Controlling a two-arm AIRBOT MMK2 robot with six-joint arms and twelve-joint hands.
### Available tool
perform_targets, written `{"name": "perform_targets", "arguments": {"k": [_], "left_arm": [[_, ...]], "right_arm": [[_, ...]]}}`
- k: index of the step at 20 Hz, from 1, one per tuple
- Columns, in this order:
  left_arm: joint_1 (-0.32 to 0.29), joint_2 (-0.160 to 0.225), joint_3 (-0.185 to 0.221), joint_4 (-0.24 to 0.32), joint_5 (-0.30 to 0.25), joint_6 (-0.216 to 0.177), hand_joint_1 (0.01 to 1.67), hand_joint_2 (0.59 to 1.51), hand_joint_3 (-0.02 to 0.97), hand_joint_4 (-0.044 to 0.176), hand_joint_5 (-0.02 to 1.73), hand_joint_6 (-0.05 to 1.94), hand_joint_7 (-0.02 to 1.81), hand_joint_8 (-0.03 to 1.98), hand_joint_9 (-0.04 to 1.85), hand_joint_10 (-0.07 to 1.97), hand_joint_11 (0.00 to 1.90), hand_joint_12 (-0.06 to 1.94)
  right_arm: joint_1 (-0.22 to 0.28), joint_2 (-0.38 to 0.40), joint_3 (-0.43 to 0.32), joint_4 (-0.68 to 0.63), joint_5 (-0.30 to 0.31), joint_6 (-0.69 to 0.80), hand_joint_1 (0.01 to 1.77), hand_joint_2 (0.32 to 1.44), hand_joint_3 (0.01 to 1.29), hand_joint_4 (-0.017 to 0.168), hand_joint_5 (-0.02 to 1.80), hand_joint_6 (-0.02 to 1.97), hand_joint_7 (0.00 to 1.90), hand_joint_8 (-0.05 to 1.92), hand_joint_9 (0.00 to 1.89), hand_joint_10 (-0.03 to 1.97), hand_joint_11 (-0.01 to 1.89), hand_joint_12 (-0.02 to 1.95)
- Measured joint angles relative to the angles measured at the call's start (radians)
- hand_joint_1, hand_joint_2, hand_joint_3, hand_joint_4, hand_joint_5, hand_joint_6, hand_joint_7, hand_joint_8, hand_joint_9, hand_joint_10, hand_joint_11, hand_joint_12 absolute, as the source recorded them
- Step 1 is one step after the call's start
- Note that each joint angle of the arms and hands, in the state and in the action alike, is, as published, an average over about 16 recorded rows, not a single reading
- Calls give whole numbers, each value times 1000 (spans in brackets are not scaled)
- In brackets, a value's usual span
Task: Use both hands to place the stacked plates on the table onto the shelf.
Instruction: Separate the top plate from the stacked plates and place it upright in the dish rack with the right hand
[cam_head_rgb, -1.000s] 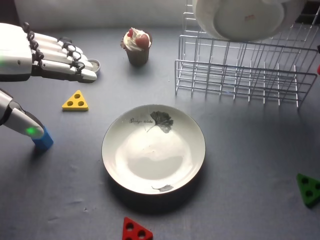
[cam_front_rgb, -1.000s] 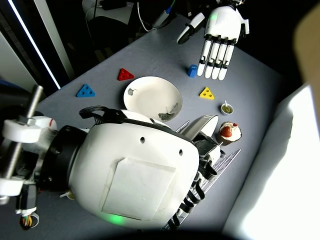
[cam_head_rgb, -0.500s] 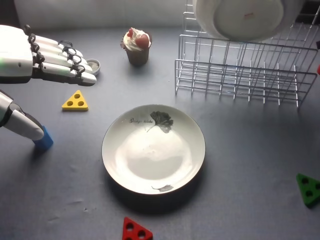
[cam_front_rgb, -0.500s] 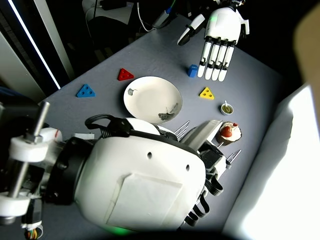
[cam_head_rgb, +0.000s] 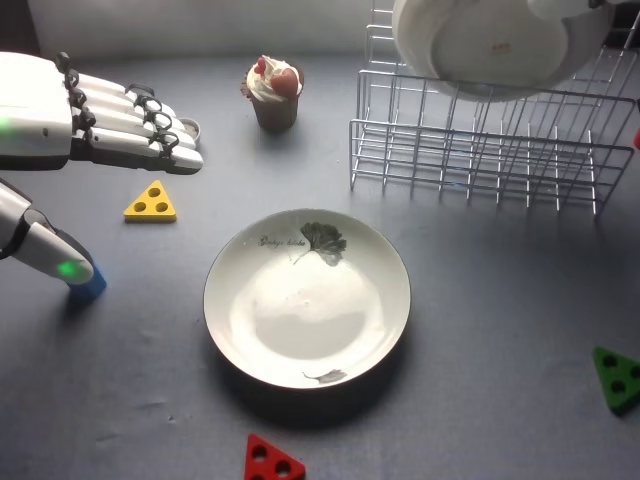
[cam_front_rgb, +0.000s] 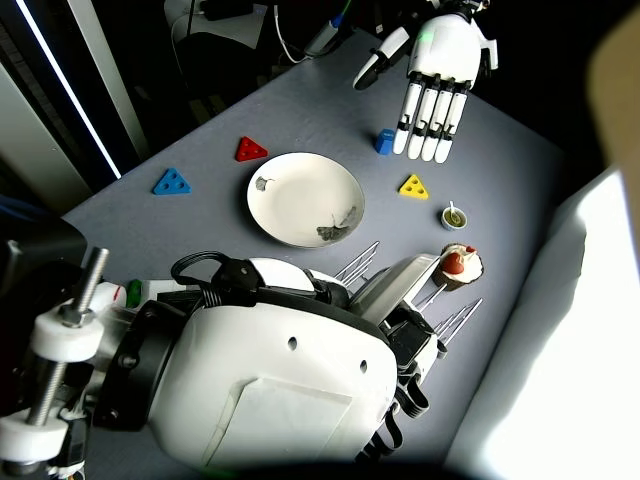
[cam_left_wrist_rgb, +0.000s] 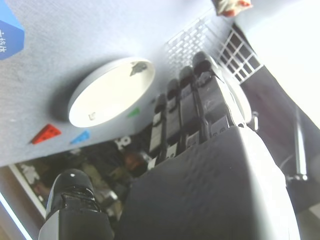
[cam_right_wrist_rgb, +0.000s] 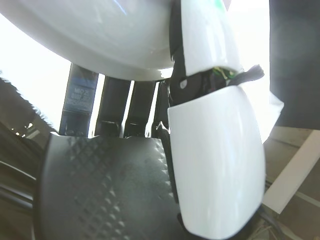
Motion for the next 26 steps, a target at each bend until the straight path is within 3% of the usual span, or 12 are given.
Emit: {"name": "perform_targets", "arguments": {"k": [16, 19, 22, 26], "left_arm": [[0, 0, -14, 1, -25, -16, 76, 1028, -1, 2, 103, 9, 138, 11, 152, 12, 209, 15], [0, 0, -14, 2, -26, -17, 81, 1028, -2, 2, 107, 9, 151, 12, 166, 12, 206, 15], [-1, 0, -14, 3, -28, -18, 87, 1028, -2, 2, 110, 9, 160, 11, 175, 12, 205, 16], [-1, -1, -14, 4, -32, -20, 94, 1028, -1, 2, 118, 10, 169, 12, 183, 12, 206, 16]], "right_arm": [[-71, -25, 50, 1, 9, 32, 1477, 954, 13, -11, 909, 870, 1031, 691, 1099, 775, 954, 1366], [-80, -37, 56, -11, 16, 46, 1465, 957, 14, -11, 913, 876, 1025, 695, 1082, 758, 985, 1171], [-87, -49, 62, -25, 24, 62, 1437, 960, 14, -10, 927, 859, 1025, 565, 1075, 615, 1023, 951], [-92, -63, 70, -43, 40, 87, 1382, 967, 14, -9, 924, 688, 1006, 408, 1055, 436, 1062, 636]]}}
